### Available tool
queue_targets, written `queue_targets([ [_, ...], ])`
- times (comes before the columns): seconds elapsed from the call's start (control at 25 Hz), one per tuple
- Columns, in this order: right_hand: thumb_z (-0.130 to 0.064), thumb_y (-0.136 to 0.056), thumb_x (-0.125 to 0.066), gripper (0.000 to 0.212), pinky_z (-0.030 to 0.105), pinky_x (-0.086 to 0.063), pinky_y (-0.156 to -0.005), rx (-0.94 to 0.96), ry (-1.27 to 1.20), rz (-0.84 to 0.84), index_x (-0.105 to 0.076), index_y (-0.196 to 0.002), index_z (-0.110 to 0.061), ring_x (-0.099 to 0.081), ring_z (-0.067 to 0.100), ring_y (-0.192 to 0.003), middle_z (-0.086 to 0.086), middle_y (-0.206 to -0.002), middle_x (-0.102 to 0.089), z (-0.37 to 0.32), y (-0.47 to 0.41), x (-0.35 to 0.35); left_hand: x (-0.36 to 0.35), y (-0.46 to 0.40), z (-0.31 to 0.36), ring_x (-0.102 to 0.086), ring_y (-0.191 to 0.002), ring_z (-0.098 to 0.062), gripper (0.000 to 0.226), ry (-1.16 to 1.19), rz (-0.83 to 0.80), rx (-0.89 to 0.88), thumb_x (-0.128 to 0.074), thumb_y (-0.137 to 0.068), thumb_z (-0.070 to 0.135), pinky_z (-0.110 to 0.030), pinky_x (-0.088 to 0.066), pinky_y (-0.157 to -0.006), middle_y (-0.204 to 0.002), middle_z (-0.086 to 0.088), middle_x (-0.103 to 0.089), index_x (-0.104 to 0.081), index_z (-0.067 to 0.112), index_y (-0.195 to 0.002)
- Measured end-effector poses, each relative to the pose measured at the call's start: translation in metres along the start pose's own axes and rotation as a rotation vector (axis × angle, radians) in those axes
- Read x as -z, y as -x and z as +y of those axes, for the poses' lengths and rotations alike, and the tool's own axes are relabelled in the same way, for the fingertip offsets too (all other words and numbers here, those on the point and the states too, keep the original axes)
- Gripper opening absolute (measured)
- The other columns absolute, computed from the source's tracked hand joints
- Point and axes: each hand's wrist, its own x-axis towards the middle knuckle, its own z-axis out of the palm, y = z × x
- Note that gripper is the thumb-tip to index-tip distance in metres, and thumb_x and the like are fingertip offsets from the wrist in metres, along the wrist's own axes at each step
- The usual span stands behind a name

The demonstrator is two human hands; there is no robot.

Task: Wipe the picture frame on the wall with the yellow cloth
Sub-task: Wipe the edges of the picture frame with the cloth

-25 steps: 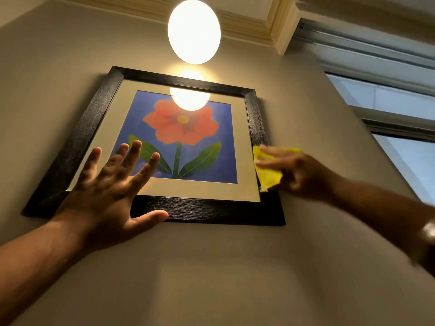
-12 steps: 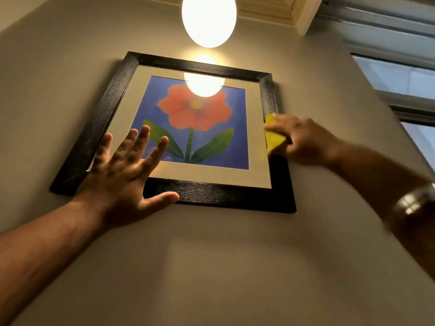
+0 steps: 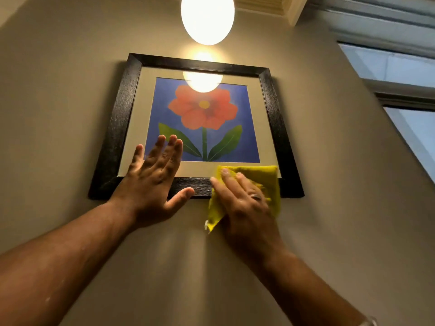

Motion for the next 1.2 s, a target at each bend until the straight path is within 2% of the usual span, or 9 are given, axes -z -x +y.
queue_targets([
  [0.08,-0.037,-0.084,-0.049,0.061,0.042,-0.032,-0.111,-0.021,-0.063,-0.033,-0.030,-0.143,-0.034,-0.037,0.027,-0.137,0.005,-0.150,-0.042,-0.001,-0.009,0.003,0.010,0.009,-0.021,0.030,-0.144,-0.013,0.087,0.041,-0.058,-0.034,-0.014,-0.081,0.069,-0.055,0.008,-0.121,-0.159,0.003,0.024,0.026,0.025,-0.145],
  [0.32,-0.028,-0.078,-0.051,0.074,0.045,-0.021,-0.117,-0.575,0.067,0.086,-0.024,-0.147,-0.016,-0.018,0.035,-0.144,0.011,-0.157,-0.024,0.005,-0.006,0.012,0.029,0.053,-0.088,0.015,-0.147,-0.018,0.079,-0.053,-0.074,0.133,0.001,-0.079,0.056,-0.043,0.006,-0.123,-0.161,-0.007,0.012,0.011,0.015,-0.147],
  [0.4,-0.026,-0.075,-0.044,0.072,0.043,-0.016,-0.119,-0.431,-0.020,0.102,-0.030,-0.145,-0.014,-0.023,0.034,-0.143,0.011,-0.155,-0.030,-0.040,-0.018,-0.004,0.026,0.048,-0.079,0.013,-0.148,-0.019,0.082,0.005,-0.068,0.095,-0.001,-0.078,0.054,-0.040,0.004,-0.123,-0.161,-0.008,0.012,0.008,0.012,-0.148],
  [0.52,-0.023,-0.081,-0.056,0.066,0.041,-0.013,-0.116,0.103,-0.029,-0.034,-0.034,-0.143,-0.019,-0.029,0.031,-0.142,0.006,-0.152,-0.036,-0.108,-0.022,-0.035,0.027,0.047,-0.087,0.011,-0.149,-0.019,0.082,0.006,-0.054,0.020,-0.006,-0.080,0.053,-0.039,0.005,-0.123,-0.161,-0.008,0.010,0.005,0.011,-0.150],
  [0.6,-0.026,-0.082,-0.058,0.064,0.041,-0.017,-0.117,0.218,0.000,-0.023,-0.036,-0.142,-0.020,-0.032,0.029,-0.141,0.005,-0.151,-0.038,-0.092,-0.030,-0.032,0.027,0.049,-0.095,0.009,-0.149,-0.020,0.083,-0.014,-0.075,-0.013,-0.008,-0.080,0.053,-0.040,0.005,-0.123,-0.162,-0.009,0.008,0.002,0.011,-0.151],
  [0.84,-0.019,-0.074,-0.048,0.073,0.048,-0.023,-0.115,-0.787,0.032,0.272,-0.030,-0.144,-0.007,-0.026,0.039,-0.141,0.019,-0.155,-0.027,0.020,-0.001,0.009,0.022,0.052,-0.088,0.002,-0.151,-0.027,0.083,0.006,-0.039,-0.019,-0.011,-0.081,0.050,-0.043,-0.002,-0.124,-0.162,-0.016,0.001,-0.005,0.007,-0.152],
  [0.92,-0.020,-0.073,-0.047,0.071,0.046,-0.021,-0.117,-0.653,-0.038,0.288,-0.036,-0.141,-0.006,-0.028,0.038,-0.141,0.019,-0.151,-0.034,-0.019,-0.015,-0.007,0.020,0.052,-0.089,0.000,-0.151,-0.028,0.083,0.004,-0.017,-0.025,-0.013,-0.082,0.050,-0.043,-0.004,-0.124,-0.162,-0.017,0.000,-0.007,0.007,-0.152],
  [1.12,-0.032,-0.081,-0.057,0.060,0.041,-0.027,-0.113,0.309,-0.024,-0.023,-0.042,-0.138,-0.021,-0.042,0.027,-0.135,0.004,-0.145,-0.048,-0.100,-0.035,-0.036,0.021,0.053,-0.097,-0.001,-0.151,-0.022,0.081,0.033,0.011,-0.039,-0.016,-0.082,0.049,-0.040,-0.003,-0.124,-0.163,-0.012,-0.003,-0.007,0.009,-0.152],
  [1.2,-0.033,-0.084,-0.057,0.054,0.044,-0.039,-0.109,0.264,0.022,-0.026,-0.046,-0.136,-0.023,-0.047,0.028,-0.131,0.006,-0.143,-0.051,-0.051,-0.053,-0.015,0.021,0.053,-0.099,-0.002,-0.151,-0.022,0.082,0.035,0.003,-0.033,-0.016,-0.081,0.049,-0.042,-0.003,-0.124,-0.163,-0.012,-0.004,-0.008,0.009,-0.152],
])
